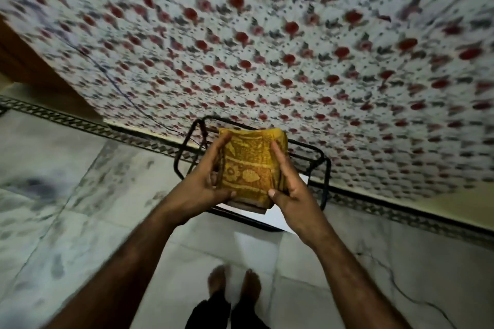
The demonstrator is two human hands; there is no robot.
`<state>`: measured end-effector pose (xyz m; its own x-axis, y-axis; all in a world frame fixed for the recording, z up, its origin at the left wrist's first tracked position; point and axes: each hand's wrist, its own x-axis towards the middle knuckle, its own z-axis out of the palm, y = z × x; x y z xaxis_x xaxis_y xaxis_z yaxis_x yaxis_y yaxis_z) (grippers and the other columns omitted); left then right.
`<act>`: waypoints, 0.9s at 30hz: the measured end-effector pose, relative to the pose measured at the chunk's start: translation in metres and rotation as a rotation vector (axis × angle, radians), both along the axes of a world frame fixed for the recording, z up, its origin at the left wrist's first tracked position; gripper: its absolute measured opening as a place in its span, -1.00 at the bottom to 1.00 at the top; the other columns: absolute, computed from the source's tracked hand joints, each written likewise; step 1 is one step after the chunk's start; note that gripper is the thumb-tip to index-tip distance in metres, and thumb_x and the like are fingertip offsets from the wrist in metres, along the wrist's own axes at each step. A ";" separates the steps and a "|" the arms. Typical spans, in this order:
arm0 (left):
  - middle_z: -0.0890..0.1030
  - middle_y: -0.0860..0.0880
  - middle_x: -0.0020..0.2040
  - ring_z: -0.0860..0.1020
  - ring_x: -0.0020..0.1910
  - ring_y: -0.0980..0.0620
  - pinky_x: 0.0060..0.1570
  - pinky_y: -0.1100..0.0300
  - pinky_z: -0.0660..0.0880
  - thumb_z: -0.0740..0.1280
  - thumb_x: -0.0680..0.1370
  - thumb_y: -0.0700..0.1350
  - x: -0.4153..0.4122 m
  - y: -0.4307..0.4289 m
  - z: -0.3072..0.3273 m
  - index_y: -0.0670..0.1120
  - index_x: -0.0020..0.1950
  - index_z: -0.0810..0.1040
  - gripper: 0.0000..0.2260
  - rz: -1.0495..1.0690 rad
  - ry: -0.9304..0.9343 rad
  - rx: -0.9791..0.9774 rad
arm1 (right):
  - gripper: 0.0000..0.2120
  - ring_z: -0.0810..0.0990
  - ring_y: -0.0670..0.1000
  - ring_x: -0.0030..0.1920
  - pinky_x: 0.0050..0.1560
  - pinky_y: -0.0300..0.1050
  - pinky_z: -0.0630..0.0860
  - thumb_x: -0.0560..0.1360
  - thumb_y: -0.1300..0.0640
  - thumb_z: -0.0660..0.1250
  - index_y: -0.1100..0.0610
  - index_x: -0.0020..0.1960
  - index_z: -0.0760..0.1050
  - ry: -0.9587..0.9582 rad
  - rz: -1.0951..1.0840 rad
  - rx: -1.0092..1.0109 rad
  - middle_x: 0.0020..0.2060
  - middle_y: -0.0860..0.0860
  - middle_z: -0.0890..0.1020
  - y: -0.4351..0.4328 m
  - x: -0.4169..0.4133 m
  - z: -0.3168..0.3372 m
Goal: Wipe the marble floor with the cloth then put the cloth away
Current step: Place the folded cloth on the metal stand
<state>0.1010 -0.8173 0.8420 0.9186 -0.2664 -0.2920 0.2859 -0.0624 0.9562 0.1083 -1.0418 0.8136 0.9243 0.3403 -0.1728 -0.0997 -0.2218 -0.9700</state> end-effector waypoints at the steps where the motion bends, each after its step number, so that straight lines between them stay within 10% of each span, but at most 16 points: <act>1: 0.25 0.21 0.57 0.57 0.30 0.19 0.11 0.14 0.62 0.35 0.51 -0.51 0.009 -0.008 -0.012 0.23 0.62 0.08 -0.08 -0.021 0.006 0.020 | -0.06 0.09 -0.11 0.65 0.61 0.24 0.22 0.61 0.52 0.16 -0.46 0.56 0.10 0.010 -0.033 -0.010 0.64 -0.28 0.09 -0.007 0.003 -0.012; 6: 0.34 0.33 0.47 0.64 0.22 0.07 0.06 0.00 0.66 0.45 0.43 -0.37 0.053 -0.052 -0.092 0.25 0.62 0.08 -0.05 -0.125 0.067 0.051 | -0.03 0.08 -0.13 0.65 0.61 0.26 0.21 0.58 0.55 0.13 -0.46 0.56 0.10 0.044 -0.197 -0.092 0.63 -0.30 0.12 -0.040 0.020 -0.092; 10: 0.36 0.39 0.35 0.63 0.04 0.26 -0.05 0.25 0.59 0.39 0.48 -0.38 0.086 -0.091 -0.178 0.19 0.63 0.10 -0.12 -0.164 0.080 0.132 | -0.03 0.13 -0.14 0.62 0.59 0.10 0.29 0.58 0.57 0.10 -0.44 0.56 0.13 0.081 -0.319 -0.144 0.62 -0.27 0.14 -0.063 0.037 -0.172; 14: 0.38 0.11 0.50 0.55 0.25 -0.02 0.24 0.08 0.56 0.37 0.43 -0.14 0.110 -0.120 -0.262 0.21 0.63 0.07 -0.16 -0.215 0.089 0.256 | -0.12 0.23 -0.14 0.53 0.46 -0.18 0.42 0.58 0.56 0.12 -0.35 0.52 0.13 0.146 -0.397 -0.165 0.50 -0.34 0.17 -0.080 0.051 -0.256; 20: 0.44 -0.01 0.44 0.56 0.29 -0.14 0.29 -0.11 0.54 0.38 0.32 0.03 0.132 -0.149 -0.366 0.14 0.65 0.03 -0.05 -0.286 0.137 0.363 | -0.15 0.24 -0.04 0.52 0.53 0.13 0.37 0.57 0.54 0.22 -0.24 0.54 0.08 0.194 -0.458 -0.191 0.47 -0.11 0.20 -0.094 0.067 -0.373; 27: 0.38 -0.11 0.55 0.43 0.46 -0.15 0.39 0.16 0.34 0.40 0.57 -0.07 0.139 -0.164 -0.442 0.03 0.66 0.05 -0.24 -0.278 0.081 0.500 | -0.10 0.24 0.16 0.56 0.50 0.02 0.37 0.54 0.48 0.27 -0.13 0.66 -0.01 0.235 -0.436 -0.374 0.56 0.09 0.15 -0.100 0.078 -0.439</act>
<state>0.2397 -0.9816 0.4003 0.8030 -0.3062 -0.5113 0.2652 -0.5847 0.7667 0.1861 -1.1414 0.3750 0.8873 -0.1826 -0.4234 -0.4592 -0.4329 -0.7757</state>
